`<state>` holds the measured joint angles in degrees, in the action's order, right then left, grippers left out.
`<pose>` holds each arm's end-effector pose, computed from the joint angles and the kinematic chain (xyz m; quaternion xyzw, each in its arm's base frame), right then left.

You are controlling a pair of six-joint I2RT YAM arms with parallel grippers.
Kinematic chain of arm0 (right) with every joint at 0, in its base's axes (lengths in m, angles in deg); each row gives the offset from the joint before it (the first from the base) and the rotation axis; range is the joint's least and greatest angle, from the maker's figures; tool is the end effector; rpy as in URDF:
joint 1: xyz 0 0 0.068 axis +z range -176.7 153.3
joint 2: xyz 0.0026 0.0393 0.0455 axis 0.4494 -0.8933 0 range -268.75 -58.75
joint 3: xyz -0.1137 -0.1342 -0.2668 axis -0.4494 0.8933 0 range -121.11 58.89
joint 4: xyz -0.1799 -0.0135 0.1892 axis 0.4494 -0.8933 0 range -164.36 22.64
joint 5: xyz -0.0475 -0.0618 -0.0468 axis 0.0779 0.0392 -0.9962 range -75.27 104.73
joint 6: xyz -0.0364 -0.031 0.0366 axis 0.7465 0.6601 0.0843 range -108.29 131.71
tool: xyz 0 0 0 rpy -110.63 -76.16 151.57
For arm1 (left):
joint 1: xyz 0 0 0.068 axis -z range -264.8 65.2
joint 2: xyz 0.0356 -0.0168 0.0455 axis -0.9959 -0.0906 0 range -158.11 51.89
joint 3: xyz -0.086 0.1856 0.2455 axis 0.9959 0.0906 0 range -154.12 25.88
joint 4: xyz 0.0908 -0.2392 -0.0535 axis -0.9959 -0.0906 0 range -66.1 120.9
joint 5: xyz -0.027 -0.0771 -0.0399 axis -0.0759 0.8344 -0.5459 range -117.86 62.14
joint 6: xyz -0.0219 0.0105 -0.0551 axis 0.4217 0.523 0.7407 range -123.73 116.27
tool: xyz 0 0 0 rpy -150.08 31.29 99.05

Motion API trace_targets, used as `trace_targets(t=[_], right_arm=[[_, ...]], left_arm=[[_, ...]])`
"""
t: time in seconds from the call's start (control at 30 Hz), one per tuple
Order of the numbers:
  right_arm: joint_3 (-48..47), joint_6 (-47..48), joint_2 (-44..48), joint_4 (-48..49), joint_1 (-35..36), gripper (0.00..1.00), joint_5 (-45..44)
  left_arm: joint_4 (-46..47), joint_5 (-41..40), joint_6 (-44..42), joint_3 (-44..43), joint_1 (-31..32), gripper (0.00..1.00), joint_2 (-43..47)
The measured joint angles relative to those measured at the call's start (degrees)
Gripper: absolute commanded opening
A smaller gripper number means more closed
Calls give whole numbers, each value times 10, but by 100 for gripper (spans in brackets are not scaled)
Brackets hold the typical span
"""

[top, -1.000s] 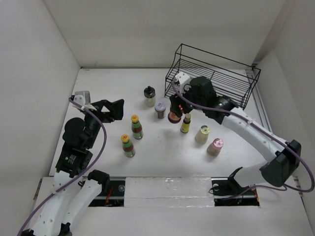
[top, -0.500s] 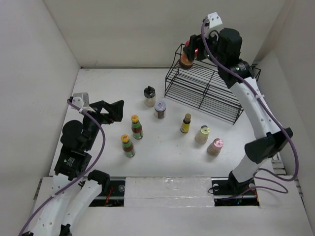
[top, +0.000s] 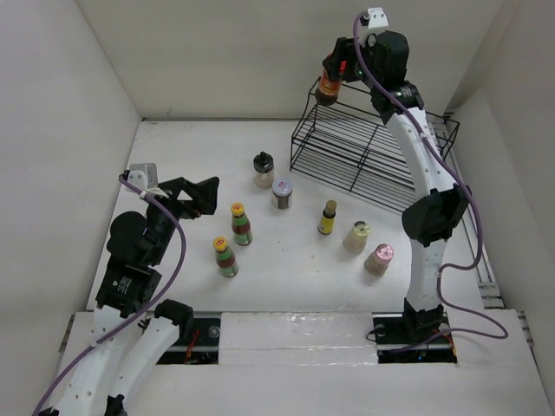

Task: Organize the condiment bottles

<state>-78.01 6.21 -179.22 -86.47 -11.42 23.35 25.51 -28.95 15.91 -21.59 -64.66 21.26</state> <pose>0.4942 0.1421 0.5038 -0.1132 0.7143 0.1777 0.6673 0.0798 -0.0284 0.4244 -0.0045 0.6330 -0.2577 0.7300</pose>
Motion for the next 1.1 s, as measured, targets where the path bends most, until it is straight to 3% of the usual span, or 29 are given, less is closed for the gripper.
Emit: trace_targets(t=[0.73, 1.1], right_arm=[[-4, -41, -45, 94, -26, 45, -16], [59, -28, -65, 101, -24, 47, -21]], left_arm=[[0, 1, 0, 0, 0, 100, -11], [0, 1, 0, 0, 0, 100, -15]])
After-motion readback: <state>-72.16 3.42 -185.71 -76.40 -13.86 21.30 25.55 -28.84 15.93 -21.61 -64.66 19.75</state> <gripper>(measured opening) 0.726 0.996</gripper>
